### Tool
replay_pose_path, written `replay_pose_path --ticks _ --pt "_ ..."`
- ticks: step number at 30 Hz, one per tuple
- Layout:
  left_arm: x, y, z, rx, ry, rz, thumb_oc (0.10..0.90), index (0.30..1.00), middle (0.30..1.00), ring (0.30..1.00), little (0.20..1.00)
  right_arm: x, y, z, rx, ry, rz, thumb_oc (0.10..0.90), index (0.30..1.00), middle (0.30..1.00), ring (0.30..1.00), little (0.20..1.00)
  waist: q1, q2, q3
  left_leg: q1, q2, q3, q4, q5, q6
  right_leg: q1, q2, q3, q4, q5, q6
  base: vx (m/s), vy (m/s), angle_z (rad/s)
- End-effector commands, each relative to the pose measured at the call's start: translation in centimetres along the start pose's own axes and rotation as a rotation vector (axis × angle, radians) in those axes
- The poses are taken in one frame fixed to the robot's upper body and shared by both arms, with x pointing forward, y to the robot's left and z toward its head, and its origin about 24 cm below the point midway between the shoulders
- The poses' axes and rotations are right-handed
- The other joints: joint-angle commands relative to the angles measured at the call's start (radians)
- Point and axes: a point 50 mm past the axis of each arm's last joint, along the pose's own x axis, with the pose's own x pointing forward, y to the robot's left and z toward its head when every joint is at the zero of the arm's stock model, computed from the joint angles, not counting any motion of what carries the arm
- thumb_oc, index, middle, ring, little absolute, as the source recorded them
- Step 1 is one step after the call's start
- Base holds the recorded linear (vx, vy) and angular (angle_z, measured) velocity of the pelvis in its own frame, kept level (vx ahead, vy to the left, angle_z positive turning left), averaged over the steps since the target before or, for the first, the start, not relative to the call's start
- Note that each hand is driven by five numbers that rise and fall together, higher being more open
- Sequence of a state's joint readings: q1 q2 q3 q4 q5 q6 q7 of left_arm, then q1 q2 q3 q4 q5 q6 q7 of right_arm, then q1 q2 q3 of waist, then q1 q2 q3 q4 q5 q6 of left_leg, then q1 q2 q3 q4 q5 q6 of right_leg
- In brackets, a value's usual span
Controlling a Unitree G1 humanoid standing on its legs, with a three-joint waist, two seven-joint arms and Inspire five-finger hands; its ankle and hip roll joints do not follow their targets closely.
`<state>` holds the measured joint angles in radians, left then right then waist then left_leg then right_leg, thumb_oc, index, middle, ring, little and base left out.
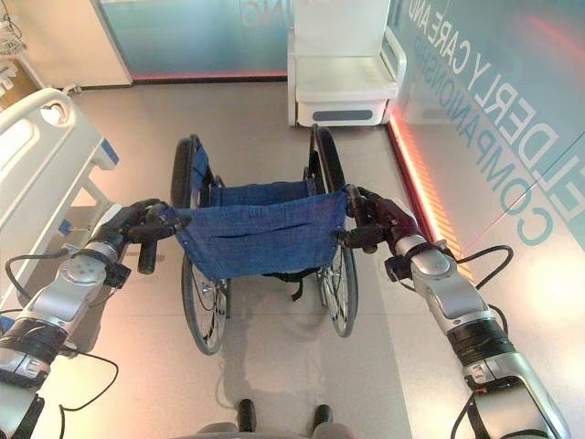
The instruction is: Push the wheelchair next to the bed
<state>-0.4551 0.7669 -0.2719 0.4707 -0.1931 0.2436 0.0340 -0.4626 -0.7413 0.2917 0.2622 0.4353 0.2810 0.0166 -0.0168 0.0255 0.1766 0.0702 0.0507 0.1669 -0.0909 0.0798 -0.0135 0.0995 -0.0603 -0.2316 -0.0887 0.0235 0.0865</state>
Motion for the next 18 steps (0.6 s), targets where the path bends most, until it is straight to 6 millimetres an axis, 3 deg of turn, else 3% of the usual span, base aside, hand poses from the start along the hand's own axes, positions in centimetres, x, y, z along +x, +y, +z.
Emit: replay_pose_path --ticks 1,6,16,18 --pt "-0.9 1.7 -7.1 0.149 0.403 0.08 0.8 0.9 0.9 0.9 0.9 0.3 -1.4 -1.2 -0.138 0.109 -0.112 0.8 0.9 0.9 0.9 0.9 0.019 -0.039 0.0 -0.017 -0.044 -0.002 0.052 -0.095 0.008 -0.043 -0.024 -0.01 0.058 -0.023 0.013 0.0 0.0 0.0" --pt "-0.7 -0.9 -7.8 0.211 0.453 -0.043 0.8 0.9 0.9 0.9 0.9 1.1 -0.8 -1.7 -0.182 0.206 -0.068 0.8 0.9 0.9 0.9 0.9 0.023 -0.042 0.003 -0.024 -0.048 -0.004 0.057 -0.096 0.01 -0.051 -0.025 -0.012 0.066 -0.023 0.012 0.0 0.0 0.01" --pt "0.2 -2.9 -6.4 0.225 0.407 -0.094 0.8 0.9 0.9 0.9 0.9 2.0 0.7 -4.1 -0.106 0.336 0.043 0.8 0.9 0.9 0.9 0.9 0.033 -0.043 0.008 -0.023 -0.047 -0.005 0.068 -0.098 0.009 -0.047 -0.028 -0.016 0.072 -0.024 0.006 0.0 0.0 0.0" --pt "0.3 -3.4 -6.2 0.222 0.394 -0.109 0.8 0.9 0.9 0.9 0.9 2.2 1.2 -4.0 -0.075 0.313 0.042 0.536 0.505 0.505 0.505 0.505 0.035 -0.043 0.01 -0.024 -0.047 -0.007 0.069 -0.098 0.009 -0.047 -0.028 -0.016 0.072 -0.024 0.005 0.0 -0.006 0.03"
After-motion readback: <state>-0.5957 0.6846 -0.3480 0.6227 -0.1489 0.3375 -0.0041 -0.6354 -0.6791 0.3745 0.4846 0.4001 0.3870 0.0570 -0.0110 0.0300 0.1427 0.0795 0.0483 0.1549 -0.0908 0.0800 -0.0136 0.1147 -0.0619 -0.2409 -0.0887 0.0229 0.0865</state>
